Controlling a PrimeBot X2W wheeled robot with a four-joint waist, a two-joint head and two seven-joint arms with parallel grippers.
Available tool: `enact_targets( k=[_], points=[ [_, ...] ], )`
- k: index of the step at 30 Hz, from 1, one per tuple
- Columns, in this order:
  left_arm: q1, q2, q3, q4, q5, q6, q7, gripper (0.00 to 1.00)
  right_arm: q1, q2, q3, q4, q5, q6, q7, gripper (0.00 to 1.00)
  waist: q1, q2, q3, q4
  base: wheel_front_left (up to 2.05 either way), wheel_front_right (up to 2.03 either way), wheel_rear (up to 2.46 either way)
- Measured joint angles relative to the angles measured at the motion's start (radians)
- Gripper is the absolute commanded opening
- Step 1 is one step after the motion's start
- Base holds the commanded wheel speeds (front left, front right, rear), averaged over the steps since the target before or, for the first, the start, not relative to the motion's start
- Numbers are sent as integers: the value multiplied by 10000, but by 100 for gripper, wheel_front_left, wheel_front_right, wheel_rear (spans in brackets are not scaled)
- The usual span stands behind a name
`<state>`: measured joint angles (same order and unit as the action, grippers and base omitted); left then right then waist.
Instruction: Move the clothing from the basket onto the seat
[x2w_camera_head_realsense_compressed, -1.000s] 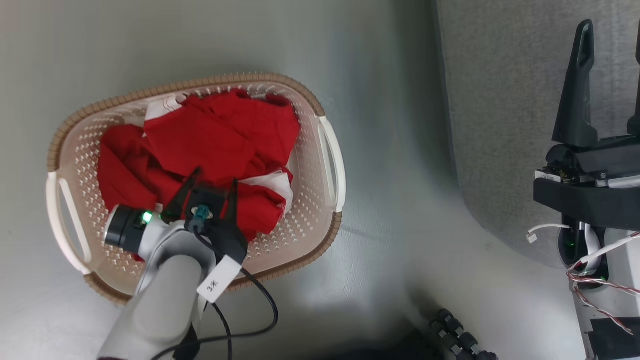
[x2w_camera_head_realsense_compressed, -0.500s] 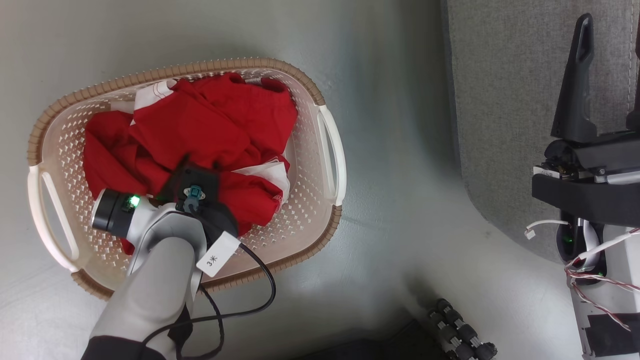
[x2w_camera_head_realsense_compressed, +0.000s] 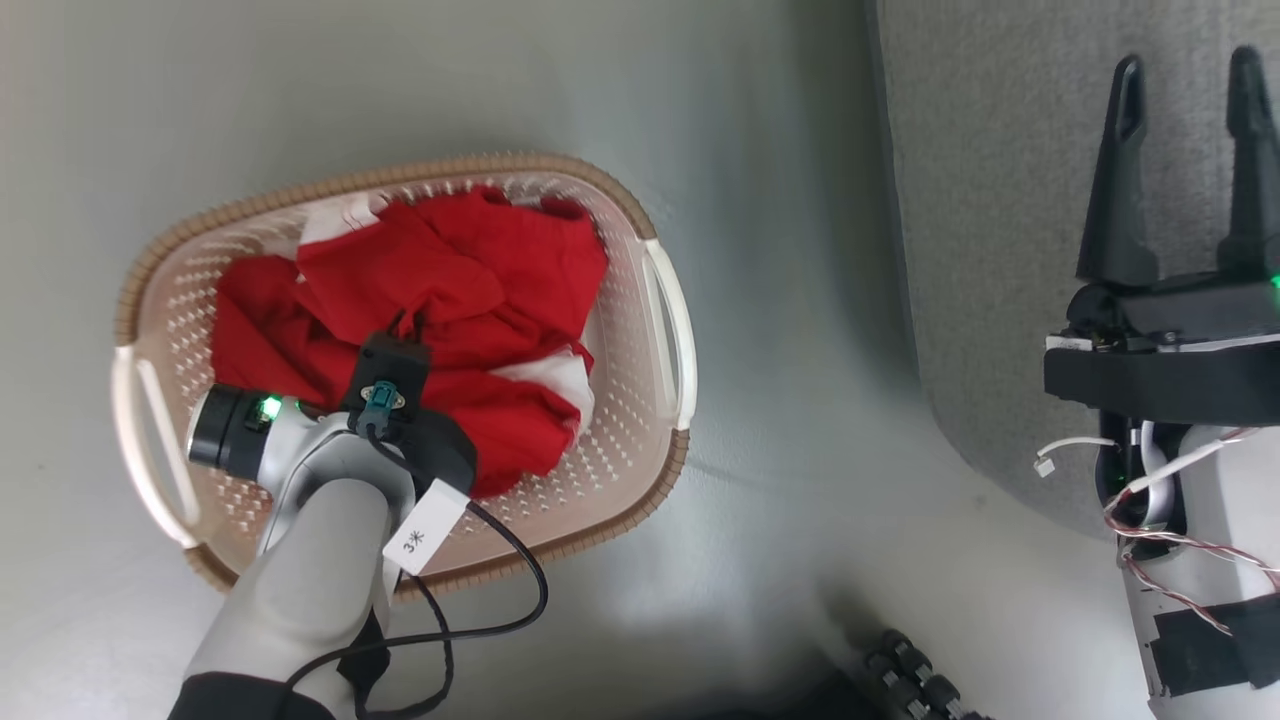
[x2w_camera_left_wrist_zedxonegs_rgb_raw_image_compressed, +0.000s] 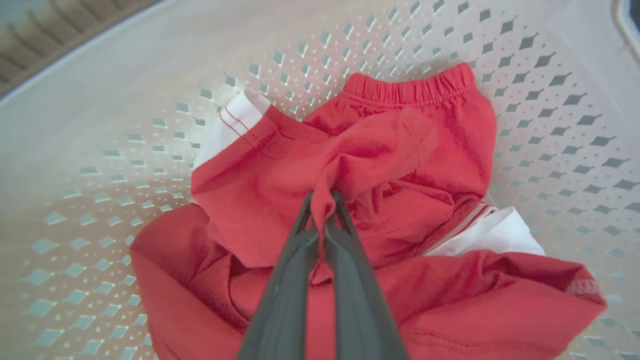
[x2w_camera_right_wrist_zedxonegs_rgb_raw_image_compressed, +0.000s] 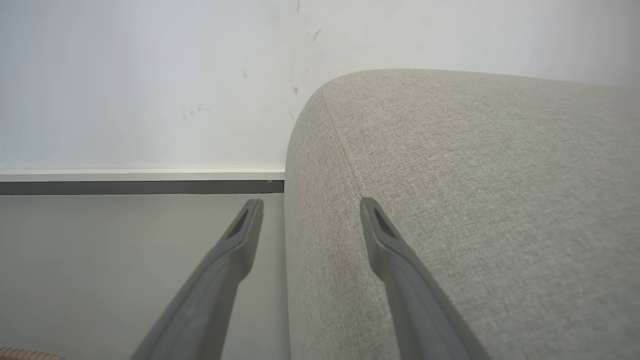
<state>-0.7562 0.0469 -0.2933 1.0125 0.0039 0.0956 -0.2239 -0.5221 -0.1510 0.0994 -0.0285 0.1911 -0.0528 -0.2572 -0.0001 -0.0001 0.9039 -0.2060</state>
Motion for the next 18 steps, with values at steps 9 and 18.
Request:
enact_targets(
  k=[9,18],
  points=[
    [410,-40,-470,-920,-1070,-447,-257,0,143,4,-8,1139,-67,182,2,100,0,0,-1213,384,0,0,0],
    [704,-54,-1041,-2454,-1939,-872,-261,0,490,35,-31,2069,-67,355,2,100,-1,0,-2601,927,0,0,0]
  ],
)
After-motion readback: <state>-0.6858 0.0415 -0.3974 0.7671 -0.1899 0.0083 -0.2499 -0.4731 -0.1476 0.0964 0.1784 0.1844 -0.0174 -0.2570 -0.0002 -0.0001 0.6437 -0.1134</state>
